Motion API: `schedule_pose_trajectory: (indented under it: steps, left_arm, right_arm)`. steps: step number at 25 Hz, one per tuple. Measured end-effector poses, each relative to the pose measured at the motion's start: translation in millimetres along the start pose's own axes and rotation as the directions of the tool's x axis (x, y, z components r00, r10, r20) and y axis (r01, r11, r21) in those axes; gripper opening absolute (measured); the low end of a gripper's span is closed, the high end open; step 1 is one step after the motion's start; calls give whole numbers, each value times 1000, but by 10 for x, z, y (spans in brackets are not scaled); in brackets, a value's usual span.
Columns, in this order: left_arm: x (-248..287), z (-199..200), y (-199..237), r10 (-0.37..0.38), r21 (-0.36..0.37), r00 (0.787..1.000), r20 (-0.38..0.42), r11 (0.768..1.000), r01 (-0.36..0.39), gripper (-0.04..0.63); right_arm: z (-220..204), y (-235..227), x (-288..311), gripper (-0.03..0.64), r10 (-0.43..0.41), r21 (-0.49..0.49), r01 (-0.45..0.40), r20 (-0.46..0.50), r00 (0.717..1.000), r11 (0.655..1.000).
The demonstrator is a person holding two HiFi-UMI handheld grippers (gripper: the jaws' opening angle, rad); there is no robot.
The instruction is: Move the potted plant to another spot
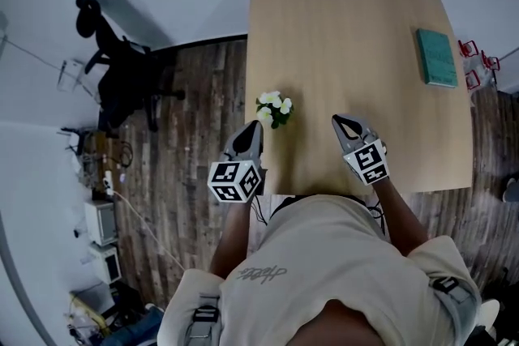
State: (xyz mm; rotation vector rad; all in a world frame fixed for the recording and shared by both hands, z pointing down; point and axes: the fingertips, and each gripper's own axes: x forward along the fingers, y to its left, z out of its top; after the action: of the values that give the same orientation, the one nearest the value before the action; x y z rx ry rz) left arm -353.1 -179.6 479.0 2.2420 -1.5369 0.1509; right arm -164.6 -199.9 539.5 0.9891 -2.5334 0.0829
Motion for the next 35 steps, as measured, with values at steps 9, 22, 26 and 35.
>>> schedule_pose_trajectory:
  steps: [9, 22, 26, 35]
  left_arm:
    - [-103, 440, -110, -13, 72, 997, 78, 997, 8, 18]
    - [-188, 818, -39, -36, 120, 990, 138, 993, 20, 18]
    - [-181, 933, -61, -48, 134, 985, 163, 991, 26, 18]
    - [-253, 1185, -128, -53, 225, 974, 219, 974, 2, 18]
  right_arm:
    - [668, -183, -232, 2, -28, 49, 21, 152, 988, 999]
    - [1354, -311, -440, 2, -76, -13, 82, 276, 958, 997]
    - [1548, -334, -532, 2, -88, -24, 101, 326, 941, 995]
    - [1736, -374, -635, 2, -93, 23, 91, 376, 922, 996]
